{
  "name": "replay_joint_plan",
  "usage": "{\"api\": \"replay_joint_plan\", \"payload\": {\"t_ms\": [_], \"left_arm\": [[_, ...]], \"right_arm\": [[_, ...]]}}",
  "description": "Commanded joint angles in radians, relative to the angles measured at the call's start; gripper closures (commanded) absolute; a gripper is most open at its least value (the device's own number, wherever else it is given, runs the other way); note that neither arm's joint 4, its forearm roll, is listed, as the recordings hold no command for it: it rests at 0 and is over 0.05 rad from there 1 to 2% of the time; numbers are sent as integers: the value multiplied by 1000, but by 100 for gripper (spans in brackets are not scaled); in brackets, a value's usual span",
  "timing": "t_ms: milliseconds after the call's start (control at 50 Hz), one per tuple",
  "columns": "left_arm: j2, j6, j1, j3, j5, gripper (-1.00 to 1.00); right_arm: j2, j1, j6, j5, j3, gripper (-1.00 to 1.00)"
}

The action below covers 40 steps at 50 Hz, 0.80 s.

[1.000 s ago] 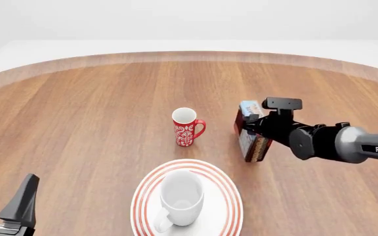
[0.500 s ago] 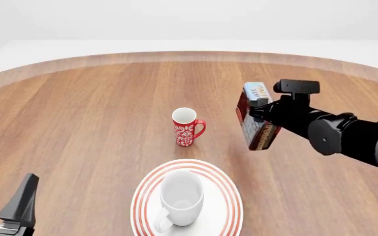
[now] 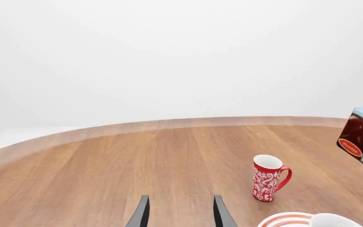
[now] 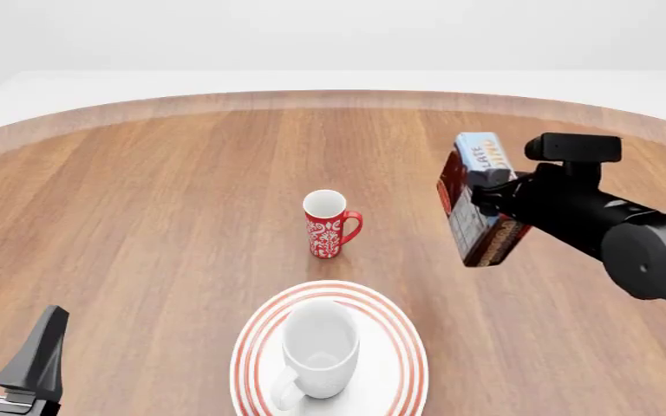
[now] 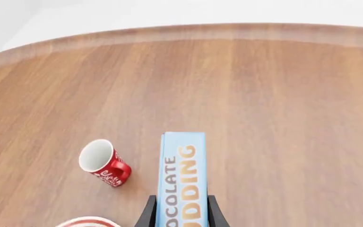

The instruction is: Pick up the white mug and put it on the plate, and put the chocolate pudding to the right of the plate.

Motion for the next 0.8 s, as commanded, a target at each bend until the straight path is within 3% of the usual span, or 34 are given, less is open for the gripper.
{"api": "replay_joint_plan", "payload": {"t_ms": [20, 800], "left_arm": [[0, -2, -2, 0, 0, -100], [0, -8, -8, 0, -2, -100]], "right_arm": [[-105, -19, 12, 36, 52, 100], [-390, -77, -26, 152, 272, 100]]}}
